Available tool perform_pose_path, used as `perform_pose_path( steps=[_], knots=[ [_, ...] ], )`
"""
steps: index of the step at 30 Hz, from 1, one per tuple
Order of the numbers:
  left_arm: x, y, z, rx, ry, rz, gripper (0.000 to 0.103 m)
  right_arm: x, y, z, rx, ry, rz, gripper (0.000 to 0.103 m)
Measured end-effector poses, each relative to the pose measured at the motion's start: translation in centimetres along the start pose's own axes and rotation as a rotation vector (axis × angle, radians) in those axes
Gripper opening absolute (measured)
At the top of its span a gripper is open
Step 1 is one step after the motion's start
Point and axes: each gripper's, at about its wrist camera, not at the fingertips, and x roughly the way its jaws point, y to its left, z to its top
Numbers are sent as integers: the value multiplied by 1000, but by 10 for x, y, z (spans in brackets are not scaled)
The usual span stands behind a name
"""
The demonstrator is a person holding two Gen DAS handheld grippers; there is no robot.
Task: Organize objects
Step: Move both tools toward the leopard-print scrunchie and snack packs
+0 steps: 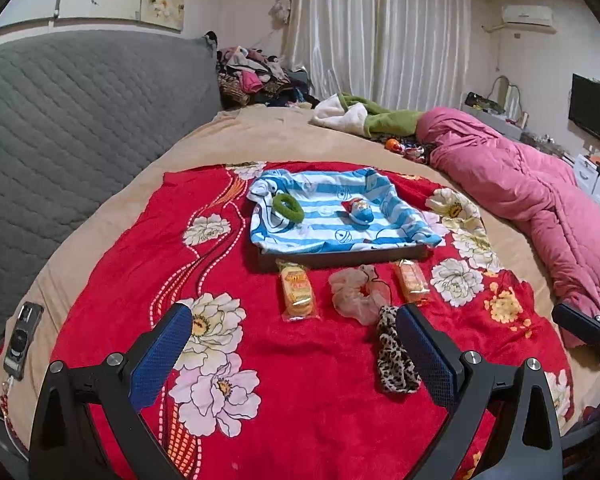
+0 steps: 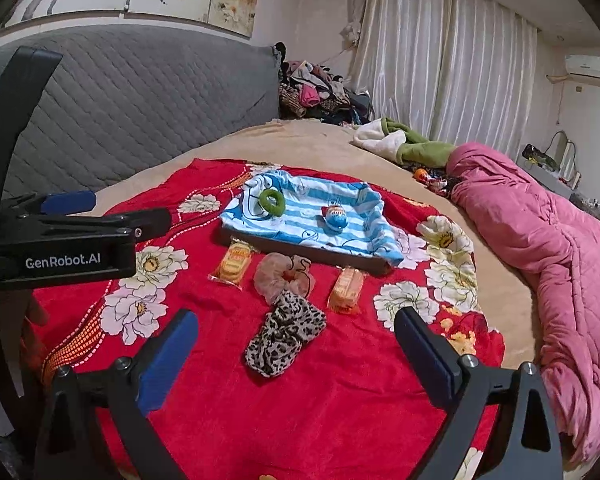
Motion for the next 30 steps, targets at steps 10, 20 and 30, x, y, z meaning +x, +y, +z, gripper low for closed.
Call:
perform_pose_path(
  steps=[10, 20, 30],
  knots=[
    [19, 0, -11, 6, 34, 3, 101, 15, 4, -14, 2, 38, 9, 99],
    [48, -5, -20, 21, 72, 9, 101, 31, 5, -21, 6, 63, 20, 99],
    [83, -11, -32, 37, 113, 7, 101, 48, 6, -33, 12, 100, 31, 99]
  ],
)
